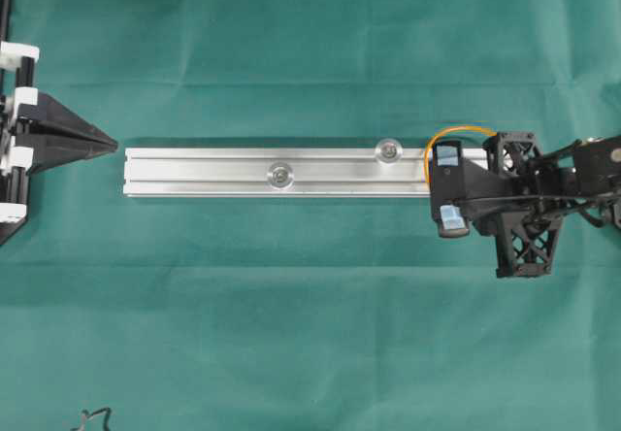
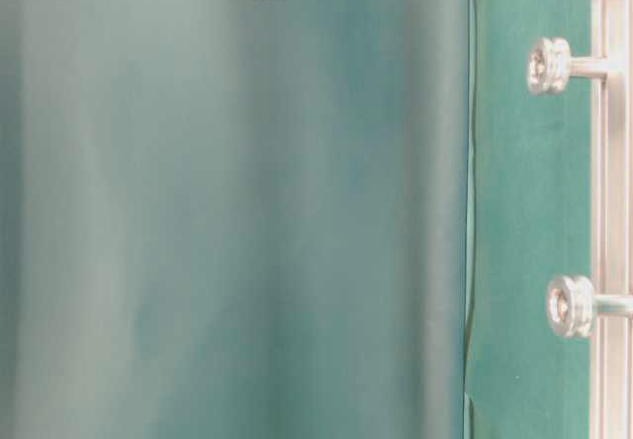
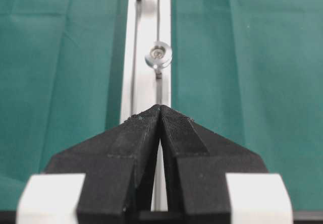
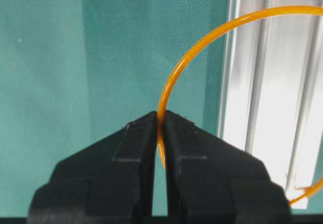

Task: Hook the rubber onto the shaft.
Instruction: 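Lift the ring with the right gripper and carry it left along the rail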

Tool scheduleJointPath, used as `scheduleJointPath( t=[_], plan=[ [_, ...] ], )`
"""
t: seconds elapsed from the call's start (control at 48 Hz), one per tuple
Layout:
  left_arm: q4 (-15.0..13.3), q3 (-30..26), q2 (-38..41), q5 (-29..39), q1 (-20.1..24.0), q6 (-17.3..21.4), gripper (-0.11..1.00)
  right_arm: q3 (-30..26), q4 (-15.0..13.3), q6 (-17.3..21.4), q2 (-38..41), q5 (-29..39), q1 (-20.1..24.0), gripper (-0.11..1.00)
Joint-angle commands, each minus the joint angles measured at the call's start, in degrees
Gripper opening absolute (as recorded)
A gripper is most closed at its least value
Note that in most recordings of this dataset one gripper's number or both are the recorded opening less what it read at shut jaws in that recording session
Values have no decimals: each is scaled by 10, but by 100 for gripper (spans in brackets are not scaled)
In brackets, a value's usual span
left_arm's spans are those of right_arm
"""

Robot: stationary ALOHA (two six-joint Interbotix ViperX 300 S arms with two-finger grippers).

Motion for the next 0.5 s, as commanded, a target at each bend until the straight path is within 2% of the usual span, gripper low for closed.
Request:
scheduleJointPath(
  t=[0.0, 0.479],
  plan=[
    [1, -18, 4, -2, -1, 0, 0, -27, -4, 1, -25, 30, 1, 7],
    [1, -18, 4, -2, -1, 0, 0, -118, -42, 1, -88, 178, 1, 7]
  ],
)
